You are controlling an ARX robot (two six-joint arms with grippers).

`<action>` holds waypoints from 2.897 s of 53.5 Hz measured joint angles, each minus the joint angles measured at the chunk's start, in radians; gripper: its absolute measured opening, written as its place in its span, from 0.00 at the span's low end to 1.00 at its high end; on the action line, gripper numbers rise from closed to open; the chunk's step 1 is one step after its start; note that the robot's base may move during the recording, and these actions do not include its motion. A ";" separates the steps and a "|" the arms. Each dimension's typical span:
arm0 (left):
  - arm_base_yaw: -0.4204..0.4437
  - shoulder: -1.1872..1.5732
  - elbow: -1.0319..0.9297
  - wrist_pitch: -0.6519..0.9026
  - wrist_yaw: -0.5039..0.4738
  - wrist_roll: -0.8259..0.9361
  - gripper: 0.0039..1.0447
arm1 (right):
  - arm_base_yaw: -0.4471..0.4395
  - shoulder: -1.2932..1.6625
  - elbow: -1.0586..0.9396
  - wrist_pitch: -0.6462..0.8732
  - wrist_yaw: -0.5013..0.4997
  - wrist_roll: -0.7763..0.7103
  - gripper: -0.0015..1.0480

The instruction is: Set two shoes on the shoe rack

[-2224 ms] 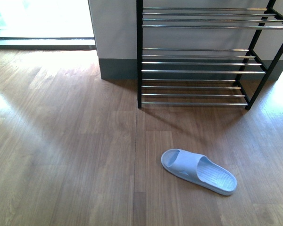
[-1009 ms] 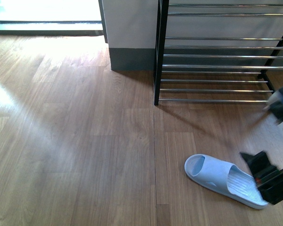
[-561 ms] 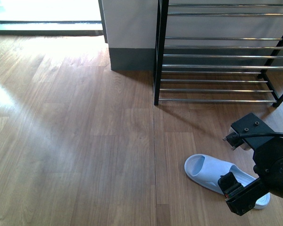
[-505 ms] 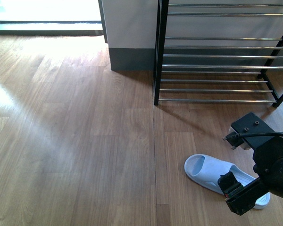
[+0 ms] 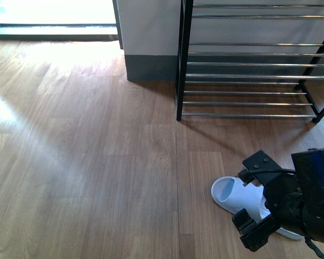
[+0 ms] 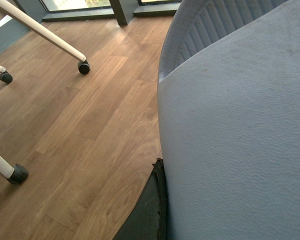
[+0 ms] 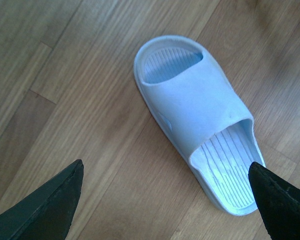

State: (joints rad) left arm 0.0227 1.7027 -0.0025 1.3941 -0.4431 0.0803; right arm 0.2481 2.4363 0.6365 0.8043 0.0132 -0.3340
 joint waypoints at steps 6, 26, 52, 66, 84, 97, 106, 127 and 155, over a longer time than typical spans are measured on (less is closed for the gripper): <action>0.000 0.000 0.000 0.000 0.000 0.000 0.02 | -0.009 0.037 0.039 -0.027 -0.035 0.000 0.91; 0.000 0.000 0.000 0.000 0.000 0.000 0.02 | -0.053 0.188 0.190 -0.125 -0.100 -0.024 0.91; 0.000 0.000 0.000 0.000 0.000 0.000 0.02 | -0.112 0.268 0.251 -0.125 -0.113 0.065 0.91; 0.000 0.000 0.000 0.000 0.000 0.000 0.02 | -0.087 0.328 0.303 -0.084 -0.179 0.072 0.91; 0.000 0.000 0.000 0.000 0.000 0.000 0.02 | -0.101 0.353 0.299 -0.051 -0.220 0.025 0.91; 0.000 0.000 0.000 0.000 0.000 0.000 0.02 | -0.100 0.361 0.290 -0.049 -0.220 0.016 0.91; 0.000 0.000 0.000 0.000 0.000 0.000 0.02 | -0.090 0.361 0.285 -0.030 -0.217 0.020 0.91; 0.000 0.000 0.000 0.000 0.000 0.000 0.02 | -0.085 0.309 0.212 -0.019 -0.208 0.024 0.91; 0.000 0.000 0.000 0.000 0.000 0.000 0.02 | -0.100 0.519 0.194 0.500 -0.122 -0.075 0.91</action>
State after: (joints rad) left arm 0.0227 1.7027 -0.0025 1.3941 -0.4431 0.0803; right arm 0.1482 2.9551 0.8307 1.3048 -0.1089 -0.4091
